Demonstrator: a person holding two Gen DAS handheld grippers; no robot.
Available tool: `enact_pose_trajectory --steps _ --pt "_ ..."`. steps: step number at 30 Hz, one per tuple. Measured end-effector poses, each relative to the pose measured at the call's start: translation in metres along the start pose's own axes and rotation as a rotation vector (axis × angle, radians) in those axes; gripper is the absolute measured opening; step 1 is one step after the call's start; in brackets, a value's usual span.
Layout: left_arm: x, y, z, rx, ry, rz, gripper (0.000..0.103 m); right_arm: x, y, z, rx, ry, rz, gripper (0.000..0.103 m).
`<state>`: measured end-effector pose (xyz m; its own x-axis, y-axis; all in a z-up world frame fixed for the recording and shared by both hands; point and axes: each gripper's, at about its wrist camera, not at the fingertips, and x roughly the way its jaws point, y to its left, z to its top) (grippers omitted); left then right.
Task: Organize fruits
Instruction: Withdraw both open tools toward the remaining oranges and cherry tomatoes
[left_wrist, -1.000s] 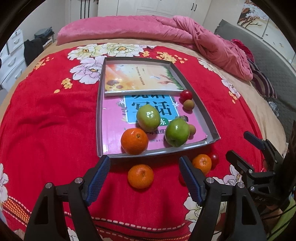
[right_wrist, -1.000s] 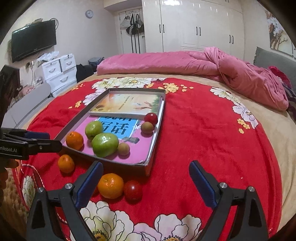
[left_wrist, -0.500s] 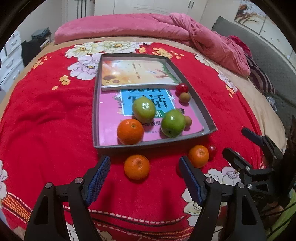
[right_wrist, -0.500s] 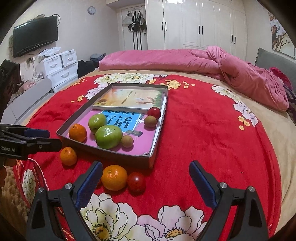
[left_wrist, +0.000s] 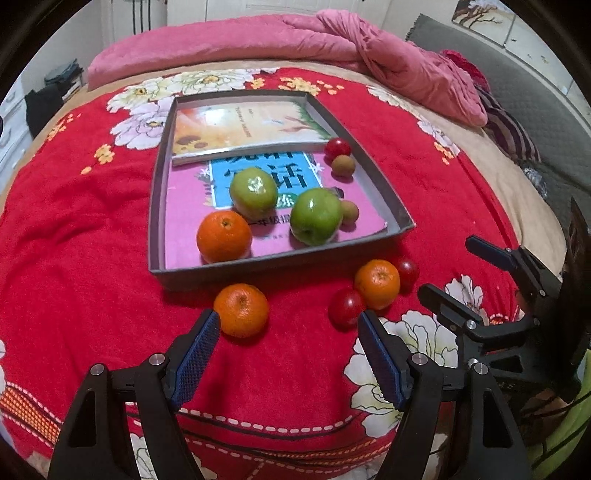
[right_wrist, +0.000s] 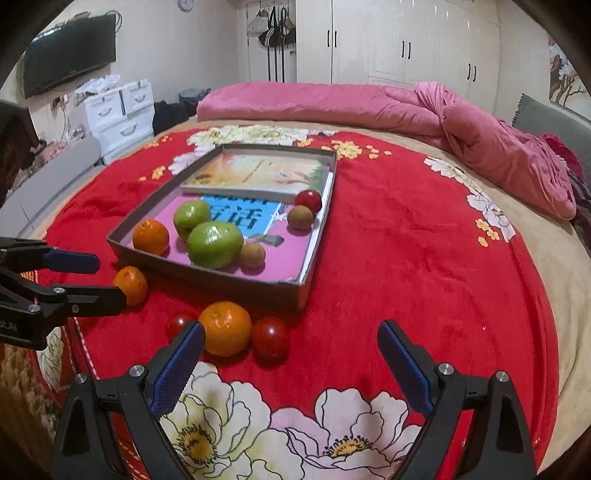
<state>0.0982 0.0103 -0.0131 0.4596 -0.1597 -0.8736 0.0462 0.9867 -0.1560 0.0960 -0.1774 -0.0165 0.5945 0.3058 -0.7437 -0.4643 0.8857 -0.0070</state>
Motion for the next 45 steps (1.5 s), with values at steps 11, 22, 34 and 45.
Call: enact_pose_trajectory --steps 11,22,34,45 --pt "0.009 0.006 -0.007 -0.018 0.035 0.016 0.078 0.014 -0.004 -0.006 -0.009 0.073 -0.047 0.094" --pt "0.017 0.027 -0.010 -0.079 0.049 0.031 0.078 0.025 -0.013 -0.010 0.024 0.114 -0.056 0.094" --pt "0.026 0.046 -0.009 -0.162 0.046 0.027 0.078 0.036 -0.014 -0.009 0.029 0.134 -0.006 0.081" --pt "0.030 0.049 -0.006 -0.176 0.027 0.018 0.078 0.036 -0.006 -0.006 -0.022 0.097 0.019 0.063"
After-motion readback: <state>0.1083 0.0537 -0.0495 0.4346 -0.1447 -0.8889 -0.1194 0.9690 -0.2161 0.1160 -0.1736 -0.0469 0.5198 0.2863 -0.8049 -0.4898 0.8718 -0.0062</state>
